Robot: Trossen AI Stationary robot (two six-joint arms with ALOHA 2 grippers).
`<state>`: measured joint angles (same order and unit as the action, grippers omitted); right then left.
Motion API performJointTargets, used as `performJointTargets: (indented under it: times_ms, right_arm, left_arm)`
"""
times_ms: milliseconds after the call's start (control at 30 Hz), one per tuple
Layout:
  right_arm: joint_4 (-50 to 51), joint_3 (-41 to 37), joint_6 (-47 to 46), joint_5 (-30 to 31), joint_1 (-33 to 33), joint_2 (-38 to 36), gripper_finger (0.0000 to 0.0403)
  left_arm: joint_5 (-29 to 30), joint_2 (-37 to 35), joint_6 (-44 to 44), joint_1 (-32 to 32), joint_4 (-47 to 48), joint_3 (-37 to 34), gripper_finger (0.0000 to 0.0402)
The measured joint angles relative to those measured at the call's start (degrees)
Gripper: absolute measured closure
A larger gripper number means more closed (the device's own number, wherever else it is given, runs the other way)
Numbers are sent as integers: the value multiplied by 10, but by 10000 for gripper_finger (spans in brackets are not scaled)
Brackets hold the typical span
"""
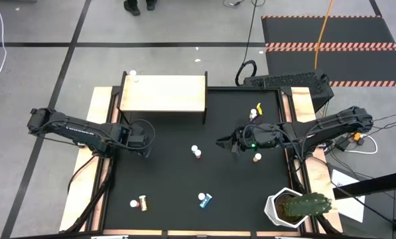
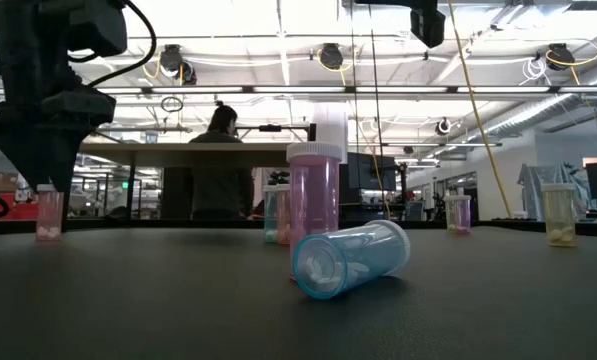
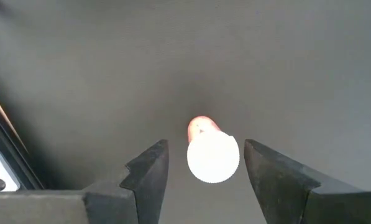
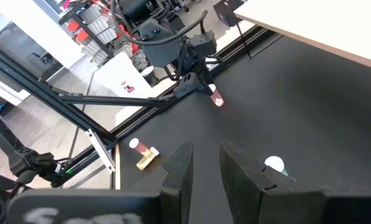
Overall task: Pick and place medicine bottles onto shelf by color
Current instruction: Put the top left red pill bottle on the shelf
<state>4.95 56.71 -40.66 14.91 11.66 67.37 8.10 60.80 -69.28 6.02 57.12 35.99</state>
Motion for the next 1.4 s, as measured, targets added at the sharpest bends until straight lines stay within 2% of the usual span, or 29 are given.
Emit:
performJointTargets:
  times_ms: [267, 600, 900, 1000, 1100, 1200, 1400]
  right_arm:
    - [0, 0, 8, 0, -4, -6, 330]
    - [-1, 0, 13, 1, -6, -12, 330]
    - [-4, 0, 12, 18, -6, -12, 330]
    - [-5, 0, 13, 18, -6, -12, 330]
    - [-4, 0, 15, 16, -6, -15, 330]
    - [-4, 0, 25, 16, -6, -27, 330]
    - [1, 0, 54, 14, -6, -60, 330]
  left_arm:
    - [0, 0, -2, 0, 1, 0, 192]
    - [0, 0, 10, 0, -3, 0, 256]
    - [-2, 0, 21, 0, -3, 0, 259]
    - [-16, 0, 17, 0, -2, 0, 259]
    - [-55, -1, -1, -4, 0, 1, 259]
    - [-81, 0, -2, -13, 14, 21, 264]
    - [-76, -1, 25, -41, 71, 111, 280]
